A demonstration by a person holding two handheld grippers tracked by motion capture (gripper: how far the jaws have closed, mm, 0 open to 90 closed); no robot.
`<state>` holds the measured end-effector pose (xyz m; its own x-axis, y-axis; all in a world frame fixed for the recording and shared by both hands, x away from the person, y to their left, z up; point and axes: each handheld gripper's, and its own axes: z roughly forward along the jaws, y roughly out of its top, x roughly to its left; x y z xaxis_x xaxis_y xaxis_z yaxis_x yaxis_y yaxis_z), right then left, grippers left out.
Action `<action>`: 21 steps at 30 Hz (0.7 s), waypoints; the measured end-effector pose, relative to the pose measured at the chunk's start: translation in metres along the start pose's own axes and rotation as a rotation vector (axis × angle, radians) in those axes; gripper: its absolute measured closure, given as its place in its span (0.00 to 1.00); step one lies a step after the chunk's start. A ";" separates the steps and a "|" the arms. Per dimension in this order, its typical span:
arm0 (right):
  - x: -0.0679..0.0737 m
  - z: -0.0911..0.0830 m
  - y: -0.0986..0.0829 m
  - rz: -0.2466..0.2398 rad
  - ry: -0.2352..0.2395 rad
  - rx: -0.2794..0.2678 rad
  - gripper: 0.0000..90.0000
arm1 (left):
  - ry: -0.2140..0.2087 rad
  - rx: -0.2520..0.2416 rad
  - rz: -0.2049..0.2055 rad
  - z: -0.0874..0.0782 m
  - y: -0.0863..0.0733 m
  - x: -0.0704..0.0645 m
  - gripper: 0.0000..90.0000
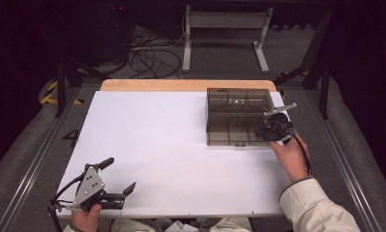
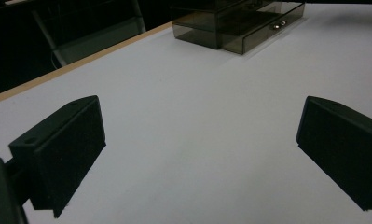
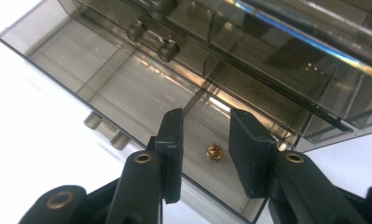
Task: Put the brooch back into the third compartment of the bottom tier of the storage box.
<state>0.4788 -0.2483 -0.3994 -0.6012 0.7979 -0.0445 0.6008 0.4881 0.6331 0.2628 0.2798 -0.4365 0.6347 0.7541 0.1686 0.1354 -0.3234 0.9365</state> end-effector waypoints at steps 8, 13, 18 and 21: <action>0.005 -0.008 0.001 -0.010 0.002 -0.019 0.73 | -0.008 -0.001 -0.004 0.001 0.001 -0.001 0.02; 0.006 -0.012 0.001 -0.006 0.001 -0.030 0.73 | -0.011 0.004 -0.002 0.002 0.000 0.000 0.02; 0.009 -0.016 0.001 -0.011 0.004 -0.044 0.73 | -0.008 0.000 -0.008 0.001 0.001 0.000 0.02; 0.013 -0.021 0.002 -0.014 0.002 -0.058 0.71 | -0.006 0.001 0.003 0.002 0.001 0.000 0.02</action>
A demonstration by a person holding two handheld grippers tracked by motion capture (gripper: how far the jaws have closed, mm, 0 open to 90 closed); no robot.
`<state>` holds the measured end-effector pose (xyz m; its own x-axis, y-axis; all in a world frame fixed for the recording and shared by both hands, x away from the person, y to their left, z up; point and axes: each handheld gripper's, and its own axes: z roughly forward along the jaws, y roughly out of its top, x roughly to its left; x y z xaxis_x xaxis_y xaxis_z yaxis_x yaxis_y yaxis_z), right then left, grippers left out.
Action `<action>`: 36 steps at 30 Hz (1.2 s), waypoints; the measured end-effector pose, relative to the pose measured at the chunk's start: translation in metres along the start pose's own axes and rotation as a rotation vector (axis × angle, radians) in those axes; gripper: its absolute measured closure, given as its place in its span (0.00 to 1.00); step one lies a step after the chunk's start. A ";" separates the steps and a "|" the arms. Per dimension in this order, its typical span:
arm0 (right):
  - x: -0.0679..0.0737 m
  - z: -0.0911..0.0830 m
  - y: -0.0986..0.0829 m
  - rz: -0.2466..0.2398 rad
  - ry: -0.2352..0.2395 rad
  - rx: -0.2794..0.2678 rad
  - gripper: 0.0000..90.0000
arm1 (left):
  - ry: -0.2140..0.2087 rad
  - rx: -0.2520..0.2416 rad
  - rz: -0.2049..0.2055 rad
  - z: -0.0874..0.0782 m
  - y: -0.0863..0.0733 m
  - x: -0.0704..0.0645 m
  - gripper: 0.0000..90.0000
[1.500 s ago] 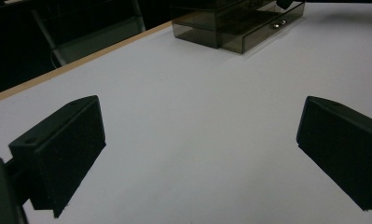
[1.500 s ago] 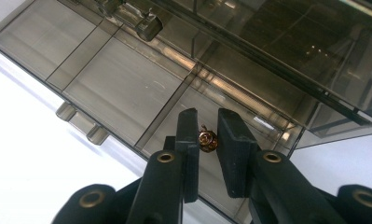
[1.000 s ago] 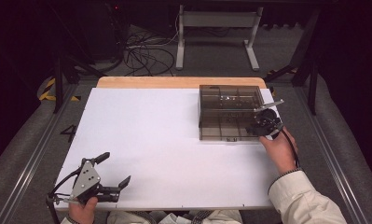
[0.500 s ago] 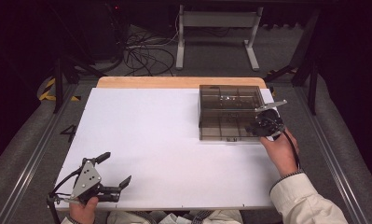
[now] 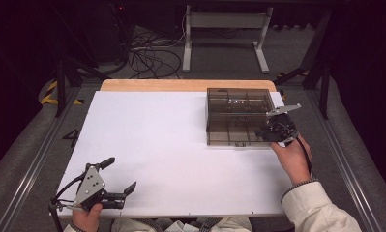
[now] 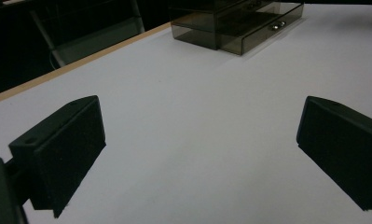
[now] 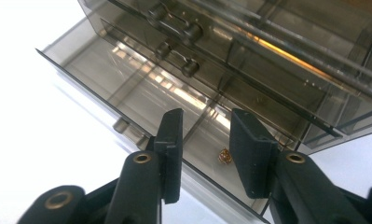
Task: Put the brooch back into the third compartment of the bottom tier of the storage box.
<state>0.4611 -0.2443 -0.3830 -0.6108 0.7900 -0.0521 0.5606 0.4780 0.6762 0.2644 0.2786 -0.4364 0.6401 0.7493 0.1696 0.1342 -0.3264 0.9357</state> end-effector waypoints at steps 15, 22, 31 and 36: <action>0.030 -0.031 0.006 -0.060 0.071 -0.155 0.45 | -0.003 0.000 -0.008 0.000 0.000 0.000 0.02; 0.048 -0.042 0.008 -0.109 0.119 -0.228 0.30 | -0.002 0.000 -0.007 -0.001 0.000 0.000 0.02; 0.074 -0.049 0.009 -0.167 0.208 -0.321 0.07 | -0.004 -0.007 -0.008 -0.001 0.000 0.000 0.02; 0.086 -0.055 0.006 -0.189 0.281 -0.384 0.04 | -0.004 -0.009 -0.010 -0.001 0.000 0.000 0.02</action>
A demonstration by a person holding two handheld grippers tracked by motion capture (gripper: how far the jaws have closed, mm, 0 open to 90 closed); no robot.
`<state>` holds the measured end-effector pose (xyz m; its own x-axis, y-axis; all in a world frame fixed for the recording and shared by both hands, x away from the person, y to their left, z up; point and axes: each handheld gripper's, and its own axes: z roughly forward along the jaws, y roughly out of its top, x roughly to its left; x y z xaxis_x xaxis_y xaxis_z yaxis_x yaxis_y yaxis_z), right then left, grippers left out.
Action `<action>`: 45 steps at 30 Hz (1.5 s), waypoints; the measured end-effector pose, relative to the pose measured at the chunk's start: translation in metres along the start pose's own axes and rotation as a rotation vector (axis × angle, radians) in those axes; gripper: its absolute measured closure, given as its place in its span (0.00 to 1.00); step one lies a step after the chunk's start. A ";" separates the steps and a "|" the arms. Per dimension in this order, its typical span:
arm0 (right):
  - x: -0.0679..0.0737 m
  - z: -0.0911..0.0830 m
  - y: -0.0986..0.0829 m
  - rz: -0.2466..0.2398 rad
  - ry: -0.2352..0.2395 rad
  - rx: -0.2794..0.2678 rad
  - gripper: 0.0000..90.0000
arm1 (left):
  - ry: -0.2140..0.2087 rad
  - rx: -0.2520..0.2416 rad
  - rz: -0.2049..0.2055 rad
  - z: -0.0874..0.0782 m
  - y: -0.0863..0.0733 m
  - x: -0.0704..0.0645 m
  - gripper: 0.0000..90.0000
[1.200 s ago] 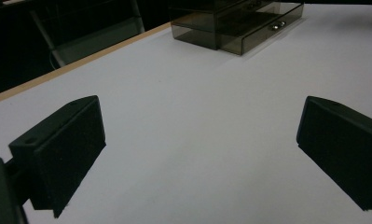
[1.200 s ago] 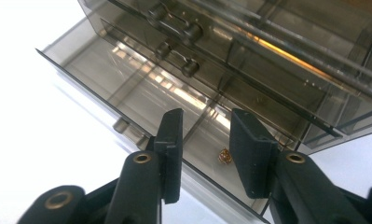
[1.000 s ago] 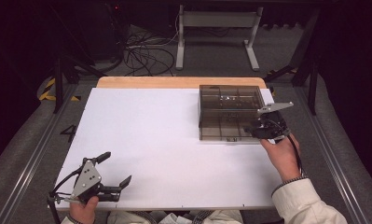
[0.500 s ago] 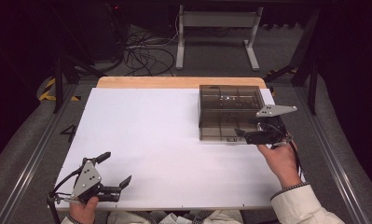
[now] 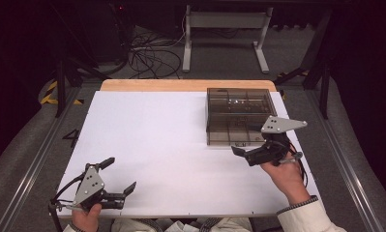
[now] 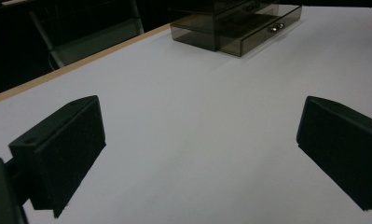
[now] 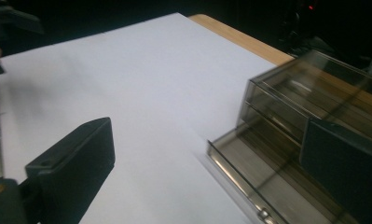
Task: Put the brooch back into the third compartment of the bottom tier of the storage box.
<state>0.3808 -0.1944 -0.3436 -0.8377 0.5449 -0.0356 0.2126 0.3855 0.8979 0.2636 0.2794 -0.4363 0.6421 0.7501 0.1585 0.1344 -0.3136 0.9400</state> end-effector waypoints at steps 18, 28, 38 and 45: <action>0.028 0.006 -0.033 -0.038 0.064 -0.079 0.02 | -0.003 -0.005 -0.001 0.000 0.000 0.000 0.02; 0.023 0.006 -0.058 -0.017 0.065 -0.110 0.00 | -0.007 0.001 0.008 0.000 0.000 0.000 0.02; 0.017 0.010 -0.076 -0.003 0.087 -0.105 0.00 | -0.006 -0.001 0.009 0.000 0.000 0.000 0.02; 0.016 0.012 -0.087 0.007 0.120 -0.070 0.00 | -0.007 0.003 0.011 0.000 -0.001 0.002 0.02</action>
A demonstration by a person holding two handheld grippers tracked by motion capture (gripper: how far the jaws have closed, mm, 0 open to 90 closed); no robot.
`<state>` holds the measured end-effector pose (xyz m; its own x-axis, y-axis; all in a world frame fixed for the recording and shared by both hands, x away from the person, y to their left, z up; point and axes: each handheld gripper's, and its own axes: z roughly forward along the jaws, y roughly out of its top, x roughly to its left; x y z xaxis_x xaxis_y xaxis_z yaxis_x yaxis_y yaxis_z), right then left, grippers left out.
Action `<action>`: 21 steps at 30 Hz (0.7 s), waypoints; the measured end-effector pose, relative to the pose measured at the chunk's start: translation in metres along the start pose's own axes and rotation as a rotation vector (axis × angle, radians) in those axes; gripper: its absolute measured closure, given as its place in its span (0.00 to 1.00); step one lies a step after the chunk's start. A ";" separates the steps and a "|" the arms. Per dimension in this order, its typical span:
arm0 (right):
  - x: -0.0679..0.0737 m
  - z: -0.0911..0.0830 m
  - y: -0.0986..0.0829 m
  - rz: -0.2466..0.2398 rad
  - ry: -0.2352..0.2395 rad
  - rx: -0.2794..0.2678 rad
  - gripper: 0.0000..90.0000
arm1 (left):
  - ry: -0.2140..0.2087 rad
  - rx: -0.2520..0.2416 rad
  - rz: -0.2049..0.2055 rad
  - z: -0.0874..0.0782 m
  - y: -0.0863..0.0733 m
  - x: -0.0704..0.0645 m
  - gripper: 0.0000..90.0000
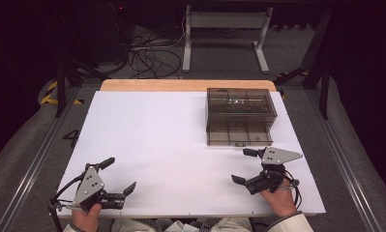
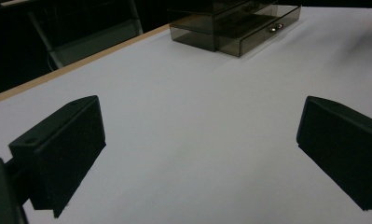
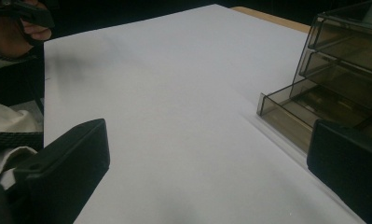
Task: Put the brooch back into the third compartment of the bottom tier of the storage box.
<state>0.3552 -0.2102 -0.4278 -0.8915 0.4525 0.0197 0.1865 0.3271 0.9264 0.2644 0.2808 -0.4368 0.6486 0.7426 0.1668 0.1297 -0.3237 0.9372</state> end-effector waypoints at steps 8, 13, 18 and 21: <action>-0.003 0.005 -0.015 0.028 -0.033 0.021 0.00 | -0.003 0.002 -0.005 0.001 -0.001 0.001 0.02; -0.004 0.011 -0.025 0.064 -0.036 0.047 0.00 | -0.005 0.002 -0.003 0.000 -0.002 0.001 0.02; -0.002 0.015 -0.027 0.050 -0.036 0.054 0.00 | -0.010 0.002 -0.006 0.001 -0.002 0.002 0.02; -0.002 0.017 -0.027 0.045 -0.045 0.059 0.00 | -0.007 -0.004 -0.012 0.001 -0.003 0.003 0.02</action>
<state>0.3588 -0.2053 -0.4590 -0.8626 0.5041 0.0423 0.2507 0.3534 0.9013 0.2668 0.2829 -0.4392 0.6526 0.7420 0.1534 0.1341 -0.3123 0.9405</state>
